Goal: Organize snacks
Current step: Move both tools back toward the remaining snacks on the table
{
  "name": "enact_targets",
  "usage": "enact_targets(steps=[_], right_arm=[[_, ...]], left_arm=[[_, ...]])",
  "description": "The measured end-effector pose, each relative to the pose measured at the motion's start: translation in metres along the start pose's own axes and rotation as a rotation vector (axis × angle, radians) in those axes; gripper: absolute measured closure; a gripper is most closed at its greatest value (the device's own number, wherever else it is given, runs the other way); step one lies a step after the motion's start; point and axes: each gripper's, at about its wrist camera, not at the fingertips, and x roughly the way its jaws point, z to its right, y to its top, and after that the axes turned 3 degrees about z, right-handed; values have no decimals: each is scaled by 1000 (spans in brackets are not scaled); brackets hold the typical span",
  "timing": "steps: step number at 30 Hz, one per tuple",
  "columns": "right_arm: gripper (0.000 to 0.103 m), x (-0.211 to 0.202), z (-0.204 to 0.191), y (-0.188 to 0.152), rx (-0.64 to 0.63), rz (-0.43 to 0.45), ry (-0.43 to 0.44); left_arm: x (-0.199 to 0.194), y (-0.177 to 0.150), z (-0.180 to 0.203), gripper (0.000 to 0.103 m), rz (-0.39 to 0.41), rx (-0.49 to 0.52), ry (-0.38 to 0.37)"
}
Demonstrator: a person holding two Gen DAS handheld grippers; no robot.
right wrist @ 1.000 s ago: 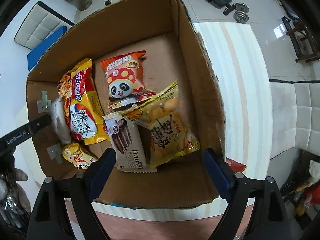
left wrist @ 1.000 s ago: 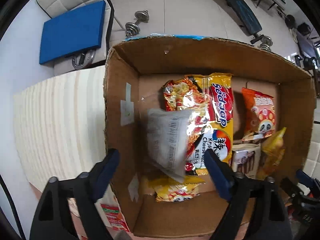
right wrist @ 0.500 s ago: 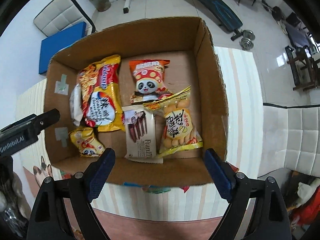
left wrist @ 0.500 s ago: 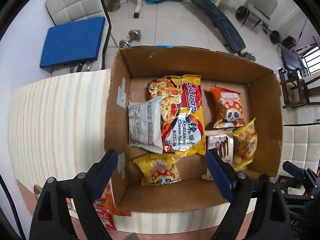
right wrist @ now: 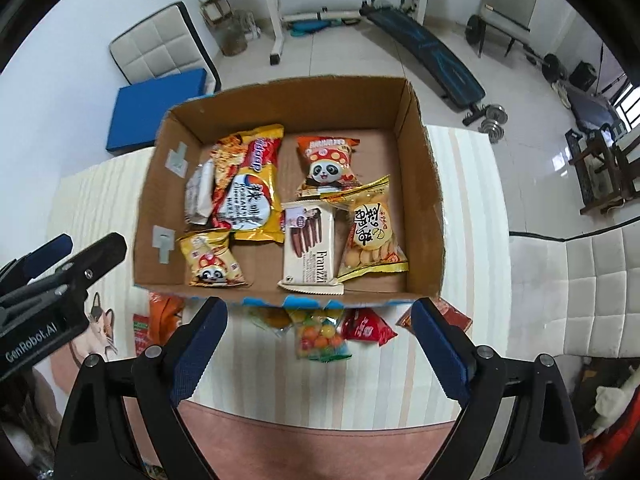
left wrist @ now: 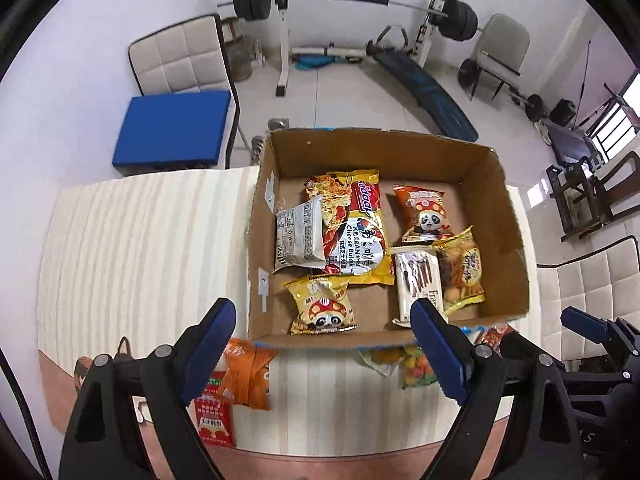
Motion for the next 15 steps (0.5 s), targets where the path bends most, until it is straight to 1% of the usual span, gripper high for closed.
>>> enact_targets(steps=[7,10,12,14,15], right_arm=[[8,-40,-4,-24,-3,80,9],[8,-53,-3,-32,11,105,26],[8,-57,-1,-38,24,109,41],[8,-56,2,-44,46,101,62],[8,-53,4,-48,55,92,70]], left_arm=[[-44,-20,0,14,93,-4,1],[-58,-28,-2,14,128,-17,-15],[-62,-32,-5,14,138,-31,-24],[-62,-37,-10,14,140,-48,-51],[-58,-40,-12,10,131,-57,-70]])
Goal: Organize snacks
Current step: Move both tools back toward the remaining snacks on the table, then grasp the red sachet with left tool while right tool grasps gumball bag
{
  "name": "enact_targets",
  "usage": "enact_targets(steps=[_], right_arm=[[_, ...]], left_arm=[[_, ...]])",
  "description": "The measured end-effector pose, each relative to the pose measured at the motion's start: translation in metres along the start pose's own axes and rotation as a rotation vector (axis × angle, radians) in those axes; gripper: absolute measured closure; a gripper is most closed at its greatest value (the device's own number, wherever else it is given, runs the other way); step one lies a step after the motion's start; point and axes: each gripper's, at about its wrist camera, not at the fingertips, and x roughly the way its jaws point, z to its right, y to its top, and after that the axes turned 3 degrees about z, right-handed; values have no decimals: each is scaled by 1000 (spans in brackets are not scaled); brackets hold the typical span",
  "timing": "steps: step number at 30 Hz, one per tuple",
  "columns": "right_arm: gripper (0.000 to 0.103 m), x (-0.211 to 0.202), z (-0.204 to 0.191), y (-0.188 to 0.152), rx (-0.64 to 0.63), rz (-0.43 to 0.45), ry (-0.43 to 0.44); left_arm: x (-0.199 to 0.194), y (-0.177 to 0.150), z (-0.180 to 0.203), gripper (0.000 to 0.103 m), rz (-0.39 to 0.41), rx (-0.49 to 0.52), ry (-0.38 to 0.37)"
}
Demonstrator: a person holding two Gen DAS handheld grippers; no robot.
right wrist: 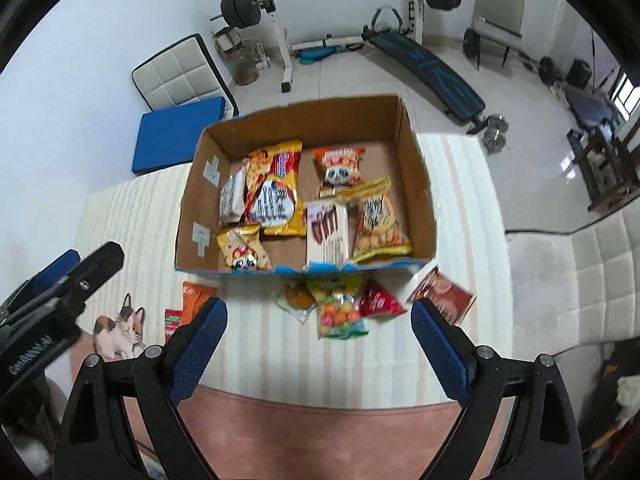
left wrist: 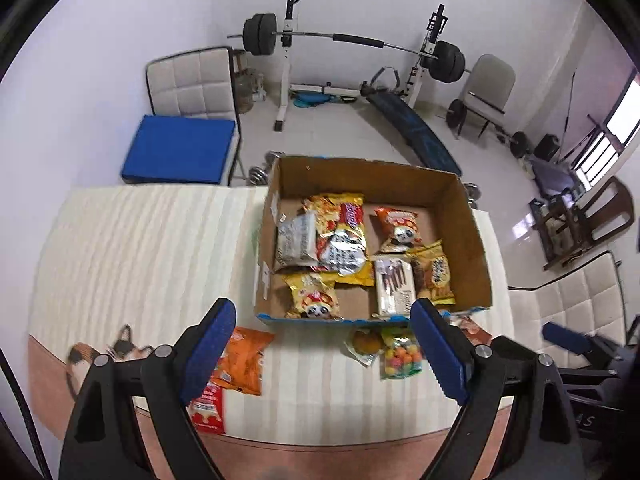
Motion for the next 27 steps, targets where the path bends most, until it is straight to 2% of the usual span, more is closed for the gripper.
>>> enact_targets(steps=[1,3,6,8,12,17,24,27], right_arm=[[8,4,3,-4,14,-10,6],[8,19,9,-12,41,-44,9],[8,48,18,-24,78,-90,6],[8,71,24,-30,97,-115,1],[8,121,35,-38,131,-157,5],[8,174,41,-46,146,-215,-5],[8,212,41,-51,117,-251,-25],[12,221,38,-51,109,-258,-34]], left_arm=[[4,-3,-4,3,-10,-16,-15],[12,-11,-13,2,-23,-50,-20],[36,-29,-25,2,-78,-66,17],[53,-42,-33,2,-103,-79,54],[90,-72,-60,2,-155,-104,188],[130,-107,-104,2,-266,-157,261],[171,-143,-162,2,-423,-236,282],[186,-153,-176,2,-471,-258,271]])
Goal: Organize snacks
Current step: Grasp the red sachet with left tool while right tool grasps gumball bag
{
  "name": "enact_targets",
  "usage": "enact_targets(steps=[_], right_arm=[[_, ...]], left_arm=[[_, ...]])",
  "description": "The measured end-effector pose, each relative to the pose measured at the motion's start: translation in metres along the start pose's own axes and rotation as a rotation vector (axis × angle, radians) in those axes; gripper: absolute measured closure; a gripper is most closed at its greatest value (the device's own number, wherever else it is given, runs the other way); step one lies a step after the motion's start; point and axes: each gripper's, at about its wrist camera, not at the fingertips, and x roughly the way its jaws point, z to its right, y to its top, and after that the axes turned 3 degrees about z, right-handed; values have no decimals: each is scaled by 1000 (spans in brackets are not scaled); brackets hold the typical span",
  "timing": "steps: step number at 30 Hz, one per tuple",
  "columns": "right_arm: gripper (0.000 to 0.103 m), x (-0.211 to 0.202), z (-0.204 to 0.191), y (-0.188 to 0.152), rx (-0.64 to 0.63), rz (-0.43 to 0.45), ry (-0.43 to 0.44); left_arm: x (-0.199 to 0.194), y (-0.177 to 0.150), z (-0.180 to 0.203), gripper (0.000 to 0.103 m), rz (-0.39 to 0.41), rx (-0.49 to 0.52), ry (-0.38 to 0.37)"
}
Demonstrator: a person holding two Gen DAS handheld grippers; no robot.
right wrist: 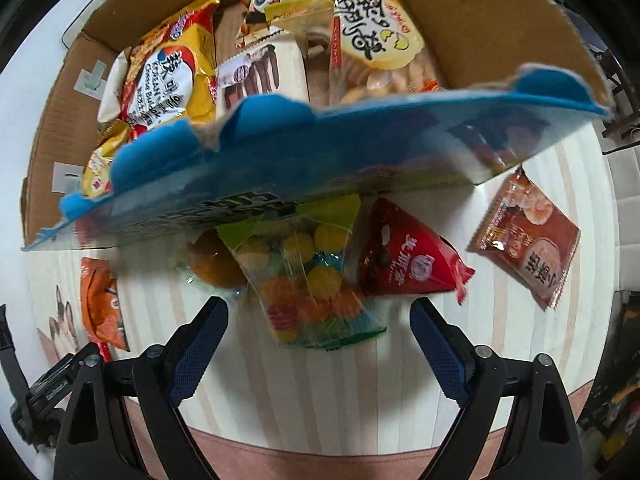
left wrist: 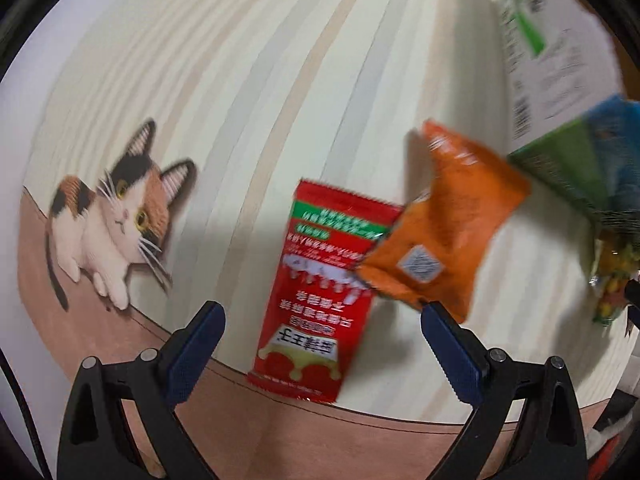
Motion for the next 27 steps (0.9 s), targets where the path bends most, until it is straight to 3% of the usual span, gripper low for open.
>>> enact_targets(steps=[3,8,11,13,14,20,27], right_arm=[[17,9,-4,2,-8,-8,-13],[36,24,-7,0,-16,-37,-47],[41,25,-9,-3,-24,-23,-61],[44,25,-10,-5,-30,-23,-62],[44,25,-10,-6,-32,-25,-61],[45,23,-1,-28,-40,-79,-51],[45,25,14,-87,-47,-203,-11]], left_arm=[[14,0,-6,3,-32,8,-4],[20,-4,-10,11,-30,24,-46],[13,-9,-4,31,-6,64,-63],[8,-10,0,50,-2,86,-65],[7,-11,5,52,-1,95,-61],[5,-29,10,53,-24,97,-56],[2,-94,21,53,-85,123,-68]])
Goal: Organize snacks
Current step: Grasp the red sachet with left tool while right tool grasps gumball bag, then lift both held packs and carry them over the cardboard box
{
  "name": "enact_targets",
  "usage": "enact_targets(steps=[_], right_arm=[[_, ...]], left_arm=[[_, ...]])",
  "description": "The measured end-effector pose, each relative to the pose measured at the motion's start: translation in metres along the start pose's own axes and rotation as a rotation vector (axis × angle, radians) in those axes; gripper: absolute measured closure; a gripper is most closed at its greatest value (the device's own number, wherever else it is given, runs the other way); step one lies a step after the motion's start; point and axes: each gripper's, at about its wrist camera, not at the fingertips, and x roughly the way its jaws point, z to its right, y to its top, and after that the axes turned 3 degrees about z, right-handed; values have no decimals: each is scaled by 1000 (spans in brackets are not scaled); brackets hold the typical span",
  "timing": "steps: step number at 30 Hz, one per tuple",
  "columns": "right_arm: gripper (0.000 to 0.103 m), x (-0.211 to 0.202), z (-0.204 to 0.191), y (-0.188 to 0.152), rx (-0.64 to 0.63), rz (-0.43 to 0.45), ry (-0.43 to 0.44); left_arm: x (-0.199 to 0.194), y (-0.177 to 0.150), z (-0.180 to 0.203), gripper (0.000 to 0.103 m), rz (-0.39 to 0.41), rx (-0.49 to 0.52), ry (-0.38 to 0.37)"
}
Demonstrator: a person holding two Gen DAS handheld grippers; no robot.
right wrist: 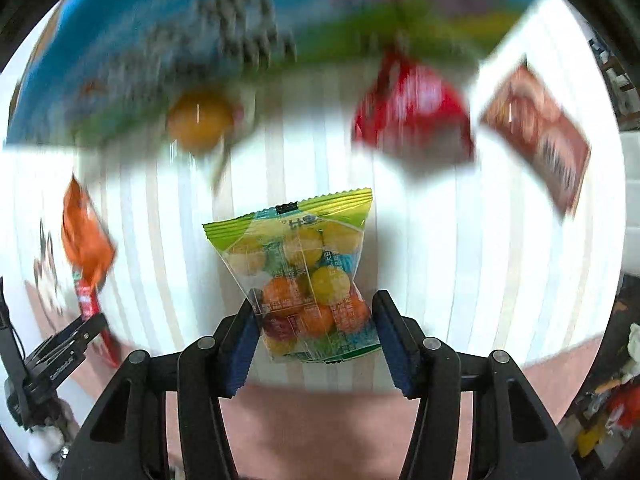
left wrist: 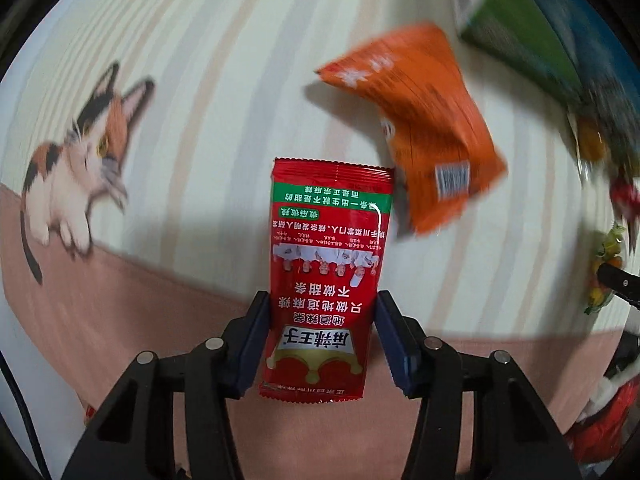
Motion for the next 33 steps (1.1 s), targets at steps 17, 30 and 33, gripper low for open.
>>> enact_targets(steps=[17,30,33], right_arm=[[44,26,-18,-27,13,-94,-4],[53,26,-45,-37,-60,-33,-26],[54,14,-43,-41,-65,-22,-5]], left_arm=[[11,-31,22,47,-51,9,9],[-14,-31,33,59,-26,9,-30],[-29,-33,43,60,-6,24,-55]])
